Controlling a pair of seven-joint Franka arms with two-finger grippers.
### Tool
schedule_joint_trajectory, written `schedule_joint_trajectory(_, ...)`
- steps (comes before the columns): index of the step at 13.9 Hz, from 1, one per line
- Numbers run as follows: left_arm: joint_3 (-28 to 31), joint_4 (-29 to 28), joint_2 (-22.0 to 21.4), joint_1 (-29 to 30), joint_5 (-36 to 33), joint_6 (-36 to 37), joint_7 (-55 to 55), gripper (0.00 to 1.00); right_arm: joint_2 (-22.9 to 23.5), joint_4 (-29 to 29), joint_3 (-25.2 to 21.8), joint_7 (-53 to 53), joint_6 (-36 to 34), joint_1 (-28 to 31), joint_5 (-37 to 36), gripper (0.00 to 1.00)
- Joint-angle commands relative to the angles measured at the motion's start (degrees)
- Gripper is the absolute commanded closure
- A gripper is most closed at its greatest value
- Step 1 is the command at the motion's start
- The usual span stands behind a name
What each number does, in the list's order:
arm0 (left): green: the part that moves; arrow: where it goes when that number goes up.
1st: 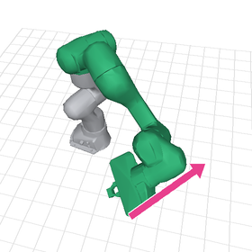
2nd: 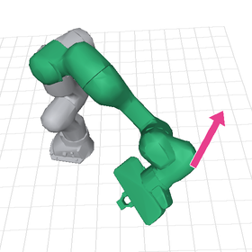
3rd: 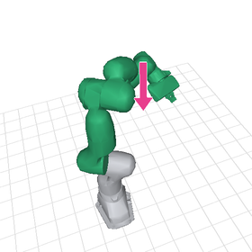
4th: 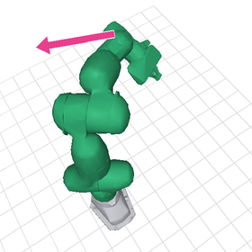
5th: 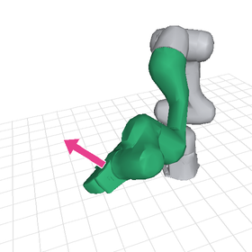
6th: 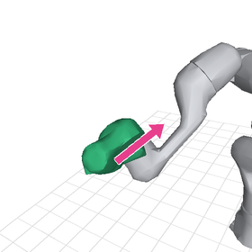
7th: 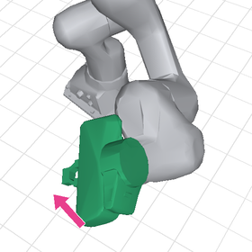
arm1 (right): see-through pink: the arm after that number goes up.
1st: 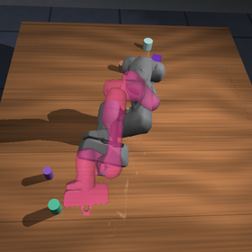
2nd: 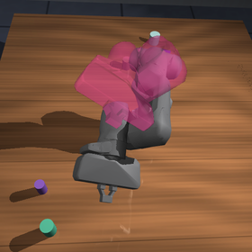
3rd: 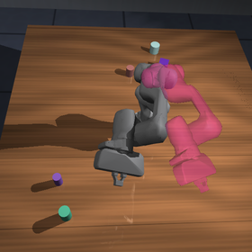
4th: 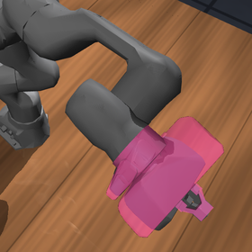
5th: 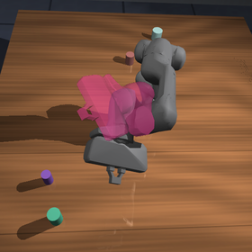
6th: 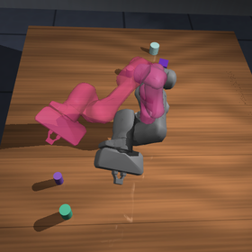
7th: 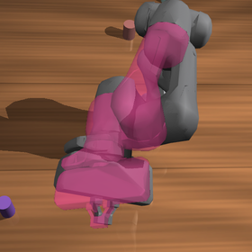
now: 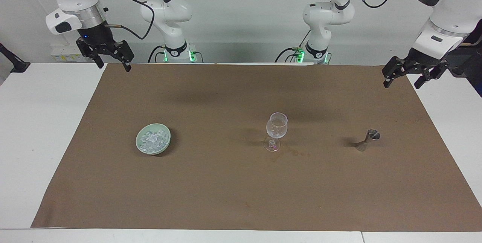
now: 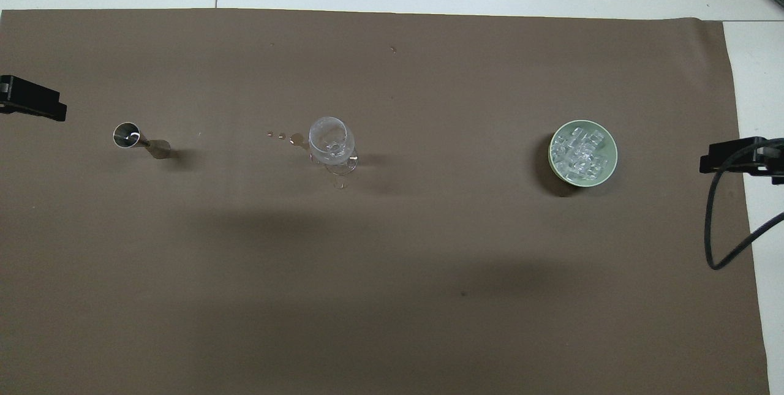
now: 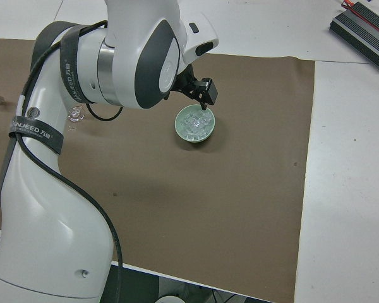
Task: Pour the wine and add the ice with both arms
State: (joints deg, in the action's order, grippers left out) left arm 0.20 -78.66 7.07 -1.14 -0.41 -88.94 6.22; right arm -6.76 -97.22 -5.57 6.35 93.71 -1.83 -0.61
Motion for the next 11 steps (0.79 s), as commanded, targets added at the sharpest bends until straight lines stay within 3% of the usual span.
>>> schedule_joint_trajectory(1, 0.3, 0.1, -0.6, -0.7, -1.1, 1.1, -0.5, 0.0, 0.3, 0.1, 0.5, -1.3, 0.3, 0.9, 1.2, 0.0)
schedule_joint_trajectory(11, 0.2, 0.1, -0.7, -0.8, -0.6, 1.1, -0.9, 0.0, 0.2, 0.1, 0.5, -1.2, 0.3, 0.9, 1.2, 0.0)
